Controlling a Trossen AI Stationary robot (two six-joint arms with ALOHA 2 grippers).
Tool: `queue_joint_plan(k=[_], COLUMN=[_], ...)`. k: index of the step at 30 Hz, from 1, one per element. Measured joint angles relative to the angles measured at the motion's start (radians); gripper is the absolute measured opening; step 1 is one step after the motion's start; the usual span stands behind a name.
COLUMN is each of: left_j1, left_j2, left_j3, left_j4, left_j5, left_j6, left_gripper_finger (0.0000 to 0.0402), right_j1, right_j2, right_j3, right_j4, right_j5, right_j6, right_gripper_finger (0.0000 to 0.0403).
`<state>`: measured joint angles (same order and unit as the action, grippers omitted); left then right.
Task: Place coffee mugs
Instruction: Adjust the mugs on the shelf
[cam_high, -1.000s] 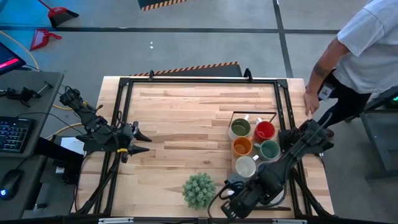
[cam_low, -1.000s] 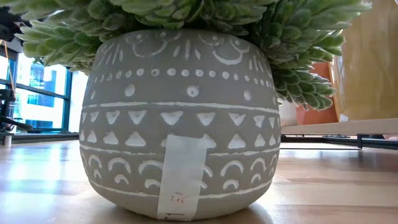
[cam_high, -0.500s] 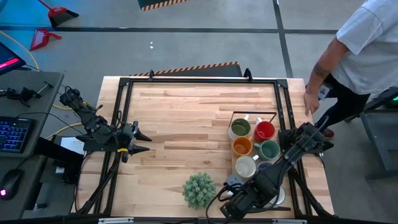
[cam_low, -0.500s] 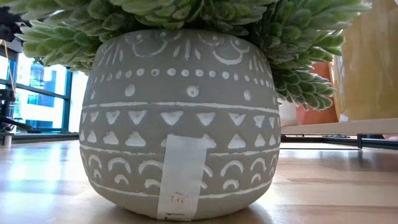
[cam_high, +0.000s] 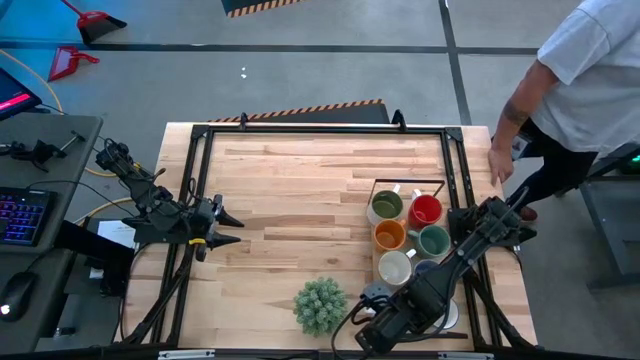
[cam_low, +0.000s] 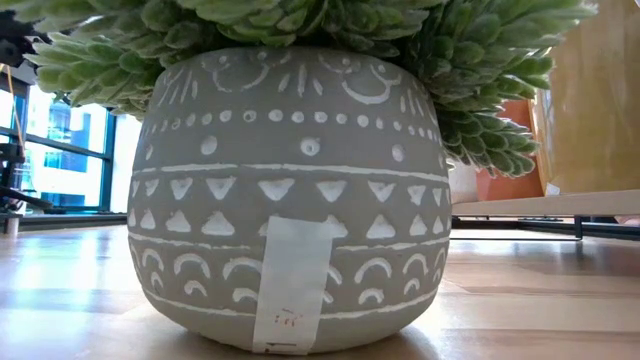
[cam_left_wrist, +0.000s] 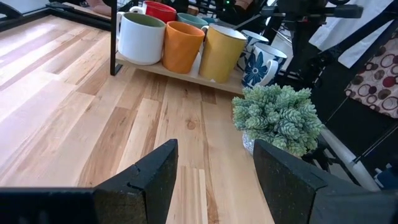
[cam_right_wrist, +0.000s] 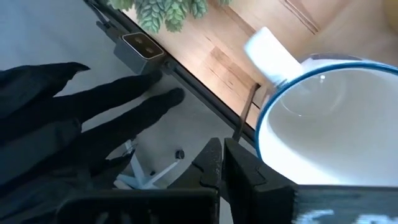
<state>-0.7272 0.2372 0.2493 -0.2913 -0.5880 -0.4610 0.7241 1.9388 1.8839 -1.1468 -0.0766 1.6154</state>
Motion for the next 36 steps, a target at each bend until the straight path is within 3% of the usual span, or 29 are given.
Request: queue_joint_plan(k=[36], left_j1=[0.000], left_j2=[0.000], left_j3=[0.000], left_j4=[-0.004], left_j5=[0.000], left_j6=[0.019], left_gripper_finger=[0.0197], right_j1=[-0.026], right_j2=[0.072], right_j3=[-0.002], right_j4=[0.031], right_j5=[-0.030], right_j6=[-0.011], right_gripper_finger=[0.0000])
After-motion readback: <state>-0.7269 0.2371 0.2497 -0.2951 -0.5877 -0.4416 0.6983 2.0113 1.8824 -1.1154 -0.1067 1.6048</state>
